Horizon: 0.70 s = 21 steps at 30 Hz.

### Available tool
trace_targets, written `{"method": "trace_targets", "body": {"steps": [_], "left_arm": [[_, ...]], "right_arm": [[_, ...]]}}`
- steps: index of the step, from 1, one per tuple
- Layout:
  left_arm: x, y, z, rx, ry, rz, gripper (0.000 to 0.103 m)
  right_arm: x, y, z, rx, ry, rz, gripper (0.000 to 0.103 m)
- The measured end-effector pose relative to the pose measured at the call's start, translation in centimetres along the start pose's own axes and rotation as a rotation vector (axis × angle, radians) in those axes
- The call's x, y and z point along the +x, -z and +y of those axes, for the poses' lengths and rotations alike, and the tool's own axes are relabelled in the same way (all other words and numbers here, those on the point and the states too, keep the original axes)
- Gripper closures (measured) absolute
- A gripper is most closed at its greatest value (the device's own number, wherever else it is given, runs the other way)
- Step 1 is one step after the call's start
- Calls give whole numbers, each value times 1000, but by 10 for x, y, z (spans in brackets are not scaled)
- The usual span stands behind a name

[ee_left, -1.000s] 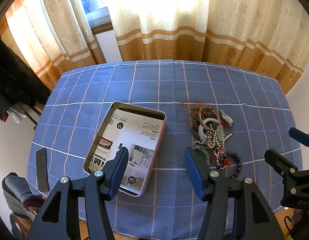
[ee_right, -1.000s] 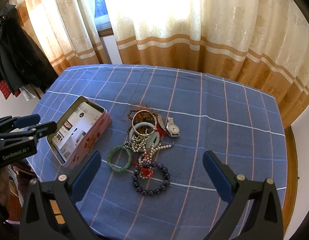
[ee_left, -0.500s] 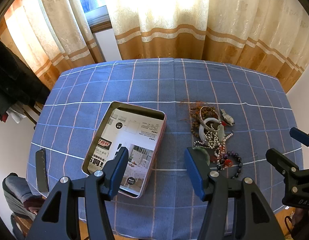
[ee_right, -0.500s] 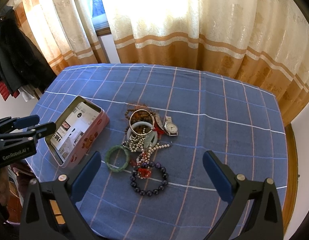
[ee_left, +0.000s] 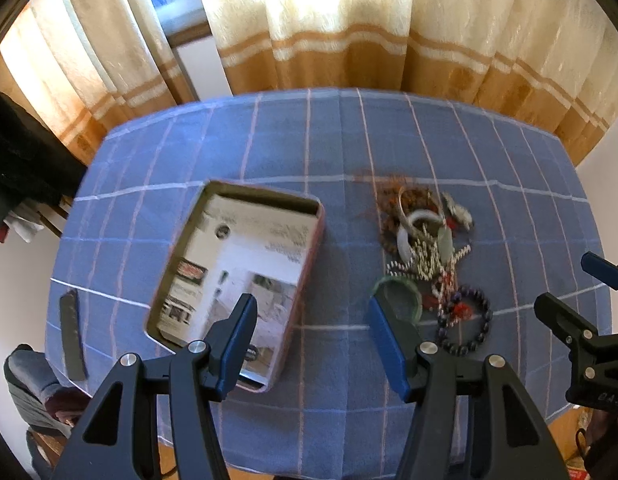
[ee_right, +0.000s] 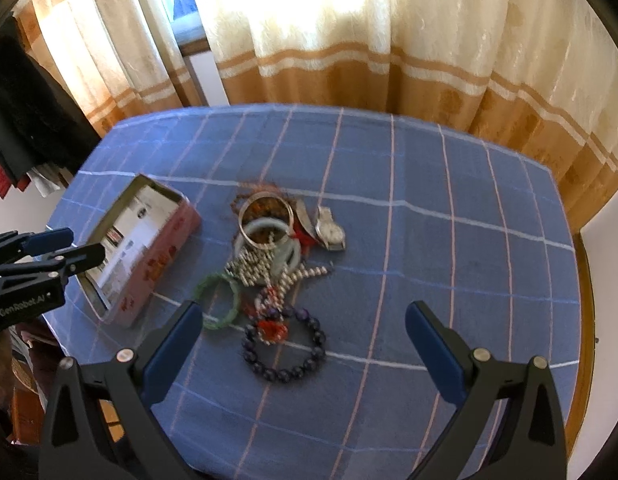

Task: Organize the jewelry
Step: 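Grasp the green jade bangle with the left tool while the right tool grasps the purple bead bracelet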

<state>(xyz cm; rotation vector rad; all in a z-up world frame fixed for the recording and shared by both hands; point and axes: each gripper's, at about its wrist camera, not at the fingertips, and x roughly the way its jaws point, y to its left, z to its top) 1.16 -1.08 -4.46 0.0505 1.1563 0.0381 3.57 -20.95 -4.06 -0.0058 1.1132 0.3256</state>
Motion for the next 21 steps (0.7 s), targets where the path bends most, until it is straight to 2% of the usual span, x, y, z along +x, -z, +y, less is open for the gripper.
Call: {"method": "trace_targets", "body": {"steps": [6, 11, 15, 21], "left_arm": [[33, 13, -22, 46, 54, 54, 45], [61, 16, -38, 62, 100, 100, 45], [83, 16, -45, 81, 74, 123, 45], [105, 13, -51, 85, 62, 142, 45]], "right_arm": [[27, 26, -11, -16, 2, 80, 0], [45, 41, -17, -22, -16, 127, 7], [63, 46, -18, -52, -15, 168, 26], [78, 43, -17, -96, -27, 164, 35]]}}
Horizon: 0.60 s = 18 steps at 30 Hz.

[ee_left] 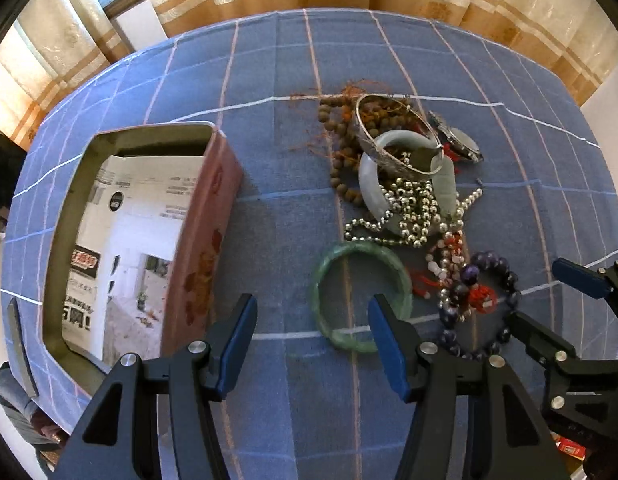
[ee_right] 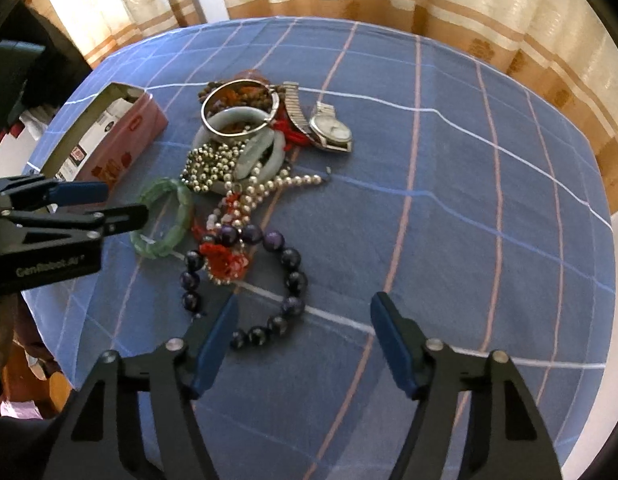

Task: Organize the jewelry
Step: 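Grasp the green jade bangle with the left tool while the right tool grasps the purple bead bracelet, then lift and carry the bangle and bead bracelet over the open tin box with both tools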

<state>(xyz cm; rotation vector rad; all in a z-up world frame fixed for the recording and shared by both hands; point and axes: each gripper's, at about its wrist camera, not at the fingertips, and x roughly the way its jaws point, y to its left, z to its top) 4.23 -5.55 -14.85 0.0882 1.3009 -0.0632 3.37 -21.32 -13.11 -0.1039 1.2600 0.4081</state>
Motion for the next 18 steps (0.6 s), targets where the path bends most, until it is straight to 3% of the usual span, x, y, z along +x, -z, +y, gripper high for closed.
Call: {"method": "trace_targets", "body": {"steps": [5, 8, 11, 13, 14, 18], "left_arm": [[12, -3, -2, -11, -9, 19, 46], [21, -3, 2, -23, -1, 38, 59], [25, -3, 5, -31, 7, 25, 60], [24, -3, 8, -29, 11, 21, 72], [21, -1, 7, -22, 18, 18, 95], [13, 1, 3, 10, 36, 16, 97]], "right_arm": [[17, -6, 6, -32, 5, 13, 50], [23, -6, 10, -67, 25, 2, 52], [22, -6, 11, -94, 53, -18, 62], [21, -6, 13, -108, 42, -22, 85], [21, -5, 13, -113, 40, -20, 85], [18, 0, 13, -92, 0, -16, 86]]}}
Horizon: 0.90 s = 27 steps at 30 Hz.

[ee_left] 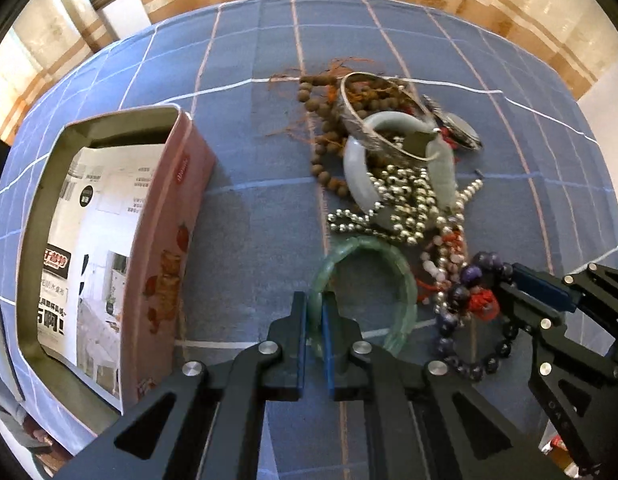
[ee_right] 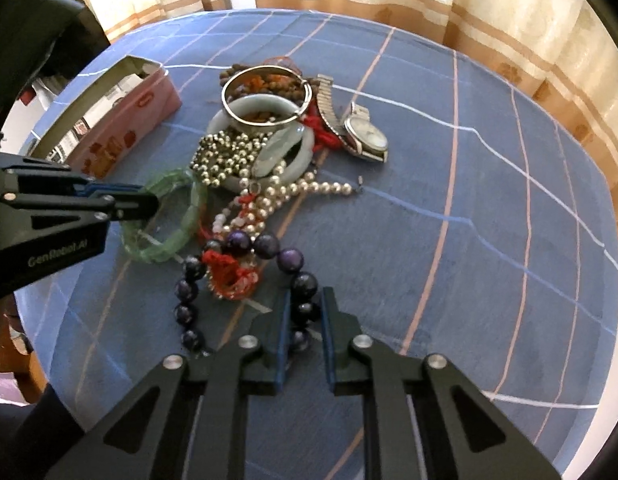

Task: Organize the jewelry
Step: 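Lift and carry the bangle and bead bracelet over the open tin box with both tools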

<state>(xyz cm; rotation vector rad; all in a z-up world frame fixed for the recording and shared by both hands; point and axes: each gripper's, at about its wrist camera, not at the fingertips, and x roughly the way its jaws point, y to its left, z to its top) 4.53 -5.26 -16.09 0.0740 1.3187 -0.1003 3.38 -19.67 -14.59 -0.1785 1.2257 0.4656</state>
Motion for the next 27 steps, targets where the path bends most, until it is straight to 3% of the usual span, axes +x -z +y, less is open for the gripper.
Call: {"method": "trace_targets", "body": {"steps": [10, 27], "left_arm": [[-45, 2, -1, -11, 6, -68, 97], [-100, 11, 27, -18, 5, -190, 97]], "right_arm": [[-36, -1, -4, 73, -41, -81, 86], [-84, -10, 22, 43, -61, -173, 86]]}}
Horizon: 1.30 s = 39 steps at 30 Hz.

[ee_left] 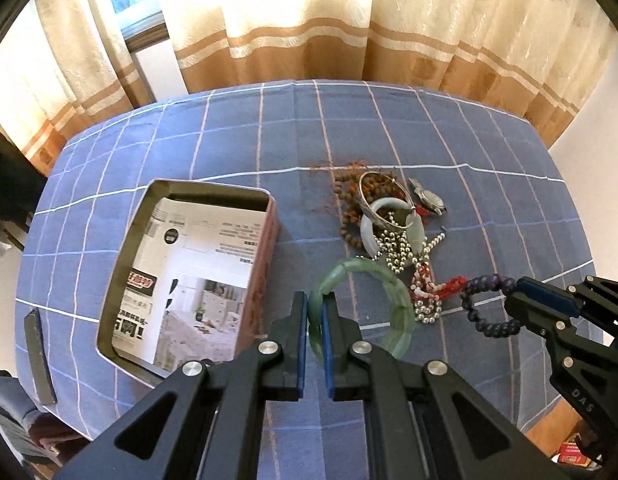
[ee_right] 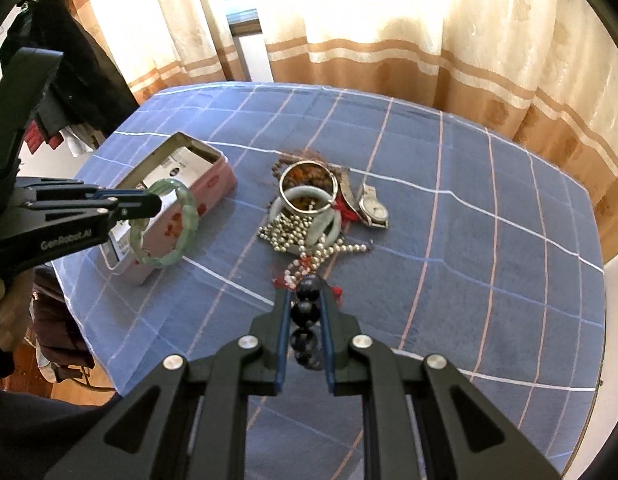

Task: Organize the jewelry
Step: 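Lift and carry the bangle and bead bracelet over the open tin box with both tools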

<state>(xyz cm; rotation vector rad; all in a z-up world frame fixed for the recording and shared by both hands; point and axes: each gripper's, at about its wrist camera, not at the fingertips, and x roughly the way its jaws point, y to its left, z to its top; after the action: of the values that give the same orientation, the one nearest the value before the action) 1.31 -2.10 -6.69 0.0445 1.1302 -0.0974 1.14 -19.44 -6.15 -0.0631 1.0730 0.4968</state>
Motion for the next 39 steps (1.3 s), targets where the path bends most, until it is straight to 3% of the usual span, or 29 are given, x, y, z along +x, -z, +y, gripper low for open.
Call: {"method": "trace_targets", "body": {"steps": [20, 39], "left_arm": [[-24, 2, 59, -84, -37, -28, 97], [-21, 5, 122, -174, -84, -5, 97]], "right_arm": [[-15, -36, 43, -71, -49, -58, 86], [10, -75, 101, -159, -141, -65, 86]]}}
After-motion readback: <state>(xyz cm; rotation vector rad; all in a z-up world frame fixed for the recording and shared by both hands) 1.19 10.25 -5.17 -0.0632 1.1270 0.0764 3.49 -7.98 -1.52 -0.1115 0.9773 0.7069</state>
